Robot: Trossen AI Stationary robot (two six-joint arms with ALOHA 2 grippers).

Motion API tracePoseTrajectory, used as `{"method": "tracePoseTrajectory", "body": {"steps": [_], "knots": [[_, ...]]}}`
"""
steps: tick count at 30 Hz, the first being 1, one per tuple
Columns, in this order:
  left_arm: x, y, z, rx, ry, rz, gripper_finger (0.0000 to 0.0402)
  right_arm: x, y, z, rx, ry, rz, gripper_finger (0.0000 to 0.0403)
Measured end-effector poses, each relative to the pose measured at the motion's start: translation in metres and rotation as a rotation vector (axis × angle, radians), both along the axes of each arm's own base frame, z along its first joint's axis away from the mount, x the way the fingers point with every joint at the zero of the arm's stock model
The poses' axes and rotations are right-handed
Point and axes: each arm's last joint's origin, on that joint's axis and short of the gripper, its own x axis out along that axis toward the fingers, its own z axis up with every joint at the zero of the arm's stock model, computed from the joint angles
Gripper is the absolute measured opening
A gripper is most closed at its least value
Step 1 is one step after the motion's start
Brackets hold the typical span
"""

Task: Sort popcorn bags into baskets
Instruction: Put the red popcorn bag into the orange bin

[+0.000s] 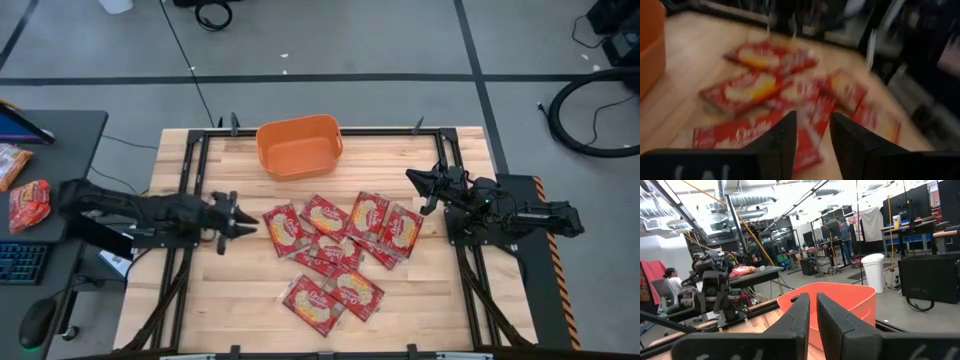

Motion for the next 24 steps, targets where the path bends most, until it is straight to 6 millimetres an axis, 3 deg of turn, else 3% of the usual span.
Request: {"method": "tracePoseTrajectory", "body": {"steps": [9, 15, 24], "knots": [[0.026, -0.009, -0.001, 0.222, 0.167, 0.029, 0.0221, 0.000, 0.000, 0.000, 0.000, 0.001, 0.000, 0.0039], [0.048, -0.018, 0.002, 0.448, 0.323, 0.026, 0.0226, 0.000, 0.000, 0.000, 0.000, 0.001, 0.000, 0.0039], [0.064, -0.036, -0.025, 0.886, 0.533, -0.055, 0.0249, 0.000, 0.000, 0.000, 0.000, 0.000, -0.001, 0.0039]]}}
